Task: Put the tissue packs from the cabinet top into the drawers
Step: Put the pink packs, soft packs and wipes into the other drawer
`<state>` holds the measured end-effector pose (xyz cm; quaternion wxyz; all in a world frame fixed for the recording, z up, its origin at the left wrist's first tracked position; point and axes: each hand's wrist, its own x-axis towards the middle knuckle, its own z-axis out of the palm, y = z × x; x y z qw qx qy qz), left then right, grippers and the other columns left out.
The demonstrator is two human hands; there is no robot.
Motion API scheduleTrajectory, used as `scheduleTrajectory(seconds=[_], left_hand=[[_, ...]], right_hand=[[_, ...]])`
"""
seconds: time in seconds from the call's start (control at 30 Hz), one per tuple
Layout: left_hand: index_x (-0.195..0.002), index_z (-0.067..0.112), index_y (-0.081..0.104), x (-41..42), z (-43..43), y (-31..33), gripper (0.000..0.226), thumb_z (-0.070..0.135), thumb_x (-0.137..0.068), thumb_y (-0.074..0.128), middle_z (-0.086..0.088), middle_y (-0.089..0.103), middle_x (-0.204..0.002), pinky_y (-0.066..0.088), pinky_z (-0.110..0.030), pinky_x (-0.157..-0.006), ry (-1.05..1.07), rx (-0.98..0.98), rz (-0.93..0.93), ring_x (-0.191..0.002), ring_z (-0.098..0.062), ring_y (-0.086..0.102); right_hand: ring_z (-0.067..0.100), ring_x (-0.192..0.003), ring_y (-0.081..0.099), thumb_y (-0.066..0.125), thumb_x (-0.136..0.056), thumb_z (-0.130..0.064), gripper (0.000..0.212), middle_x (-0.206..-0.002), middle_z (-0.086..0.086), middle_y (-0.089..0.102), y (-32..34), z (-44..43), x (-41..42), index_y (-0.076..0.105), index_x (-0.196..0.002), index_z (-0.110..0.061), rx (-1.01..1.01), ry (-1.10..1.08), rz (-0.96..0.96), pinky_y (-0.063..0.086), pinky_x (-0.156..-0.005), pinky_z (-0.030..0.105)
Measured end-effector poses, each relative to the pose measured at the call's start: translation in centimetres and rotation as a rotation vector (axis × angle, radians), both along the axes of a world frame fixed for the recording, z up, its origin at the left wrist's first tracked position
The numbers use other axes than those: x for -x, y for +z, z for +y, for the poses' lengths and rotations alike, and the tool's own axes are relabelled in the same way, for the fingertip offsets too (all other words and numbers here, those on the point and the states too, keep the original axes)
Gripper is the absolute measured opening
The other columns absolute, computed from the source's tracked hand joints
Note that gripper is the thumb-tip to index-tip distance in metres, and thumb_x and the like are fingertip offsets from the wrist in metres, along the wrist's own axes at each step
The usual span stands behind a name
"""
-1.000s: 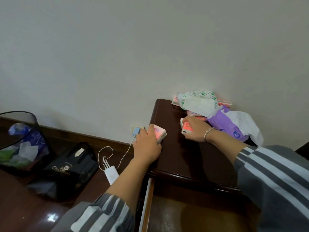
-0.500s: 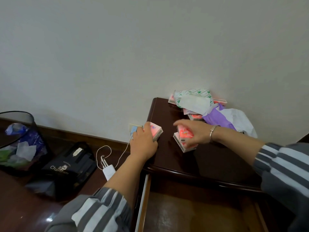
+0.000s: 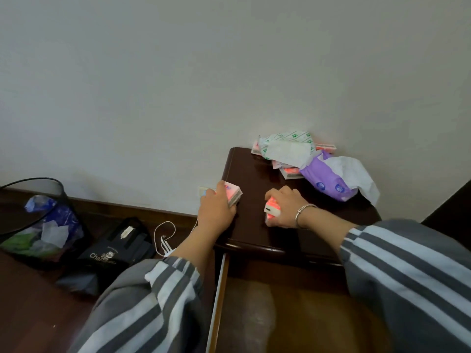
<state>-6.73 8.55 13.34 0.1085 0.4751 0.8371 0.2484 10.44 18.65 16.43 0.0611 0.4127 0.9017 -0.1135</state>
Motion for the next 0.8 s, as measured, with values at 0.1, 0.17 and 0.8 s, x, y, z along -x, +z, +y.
scheduleTrajectory(seconds=[0.1, 0.17, 0.8], left_hand=[[-0.143, 0.019, 0.026, -1.2, -2.5, 0.4, 0.065, 0.031, -0.089, 0.060, -0.017, 0.047, -0.128, 0.049, -0.044, -0.091, -0.004, -0.015, 0.001, -0.114, -0.035, 0.048], [-0.144, 0.019, 0.026, -2.1, -5.7, 0.3, 0.068, 0.034, -0.088, 0.062, -0.015, 0.049, -0.128, 0.050, -0.043, -0.091, -0.020, -0.032, -0.012, -0.114, -0.032, 0.050], [-0.149, 0.020, -0.023, -16.4, -17.3, -5.9, 0.099, 0.065, -0.089, 0.041, -0.019, -0.001, -0.160, 0.020, -0.051, -0.115, -0.060, 0.709, -0.303, -0.144, -0.043, 0.014]], right_hand=[[0.027, -0.114, 0.038, 0.071, -0.065, -0.050, 0.066, -0.125, 0.002, 0.040, -0.5, -4.0, -1.9, 0.042, -0.122, -0.036, 0.042, -0.040, 0.152, 0.041, -0.094, 0.037], [0.022, -0.111, 0.039, 0.072, -0.064, -0.051, 0.065, -0.122, -0.002, 0.040, -0.8, -7.3, -4.1, 0.043, -0.121, -0.037, 0.051, 0.038, 0.225, 0.042, -0.093, 0.032], [0.018, -0.108, 0.042, 0.067, -0.063, -0.056, 0.063, -0.122, -0.006, 0.042, -10.6, -19.7, -20.7, 0.046, -0.120, -0.041, 0.044, -0.346, 0.292, 0.038, -0.095, 0.025]])
